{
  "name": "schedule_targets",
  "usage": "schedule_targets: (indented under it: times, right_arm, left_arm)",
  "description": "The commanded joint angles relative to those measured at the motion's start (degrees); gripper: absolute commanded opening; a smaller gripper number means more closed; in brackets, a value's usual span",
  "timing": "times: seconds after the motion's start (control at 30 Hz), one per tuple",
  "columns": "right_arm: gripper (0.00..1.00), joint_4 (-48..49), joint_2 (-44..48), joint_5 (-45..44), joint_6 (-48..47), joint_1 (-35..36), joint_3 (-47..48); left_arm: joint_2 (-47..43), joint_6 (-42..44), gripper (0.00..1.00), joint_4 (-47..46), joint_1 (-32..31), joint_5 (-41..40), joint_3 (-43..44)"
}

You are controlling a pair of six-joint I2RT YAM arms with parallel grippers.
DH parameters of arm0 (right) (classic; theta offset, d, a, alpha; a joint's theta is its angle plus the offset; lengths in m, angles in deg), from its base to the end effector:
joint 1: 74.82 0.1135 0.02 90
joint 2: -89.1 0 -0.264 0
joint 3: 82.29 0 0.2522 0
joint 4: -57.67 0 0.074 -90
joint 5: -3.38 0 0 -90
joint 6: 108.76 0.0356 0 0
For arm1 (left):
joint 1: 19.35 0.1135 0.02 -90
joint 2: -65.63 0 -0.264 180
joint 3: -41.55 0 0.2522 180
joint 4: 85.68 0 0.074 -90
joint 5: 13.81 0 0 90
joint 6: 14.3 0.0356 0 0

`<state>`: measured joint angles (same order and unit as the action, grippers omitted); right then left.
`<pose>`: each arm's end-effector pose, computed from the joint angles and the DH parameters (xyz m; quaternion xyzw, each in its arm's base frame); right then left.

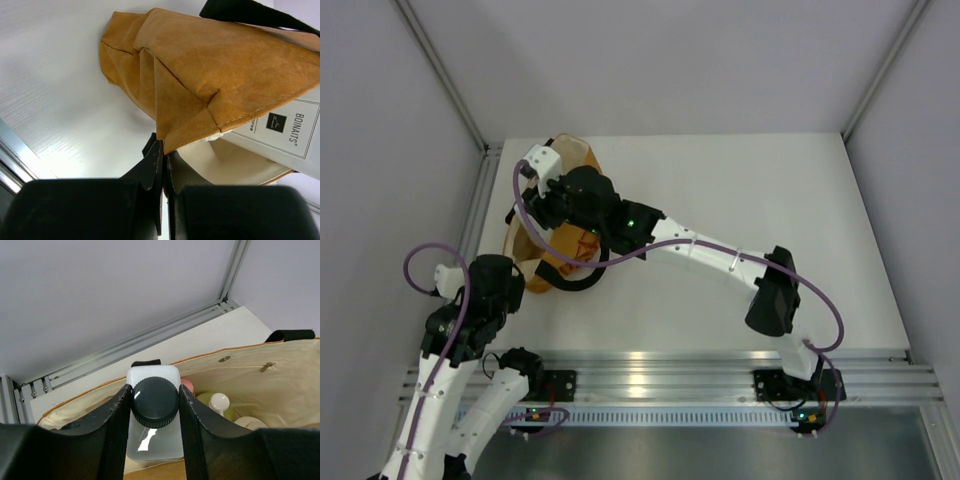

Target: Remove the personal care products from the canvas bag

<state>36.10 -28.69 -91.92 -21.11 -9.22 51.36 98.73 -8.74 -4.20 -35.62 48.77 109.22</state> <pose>0.2073 0.4491 0.4051 -0.3882 0.6315 0.3223 0.5887 0.0801 -0.0063 0.3237 -0.5785 0.6996 -0.1341 0.3974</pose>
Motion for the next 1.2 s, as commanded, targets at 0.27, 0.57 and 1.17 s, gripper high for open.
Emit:
schedule_targets:
  times: [0.27, 0.57, 1.17]
  right_arm:
    - [0.00, 8.08, 9.69, -2.26, -2.66, 0.67, 6.58]
    - [0.00, 7.90, 11.19, -3.84, -3.10, 0.67, 9.13]
    - [0.00, 5.27, 16.02, -8.06, -6.00, 0.67, 10.01]
  left_arm:
    - [-0.76, -1.51, 0.00, 3.03, 0.01, -0.97, 1.02]
    - [-0.67, -1.78, 0.00, 2.94, 0.01, -1.06, 0.93]
    - [-1.64, -3.97, 0.00, 2.94, 0.01, -0.71, -0.65]
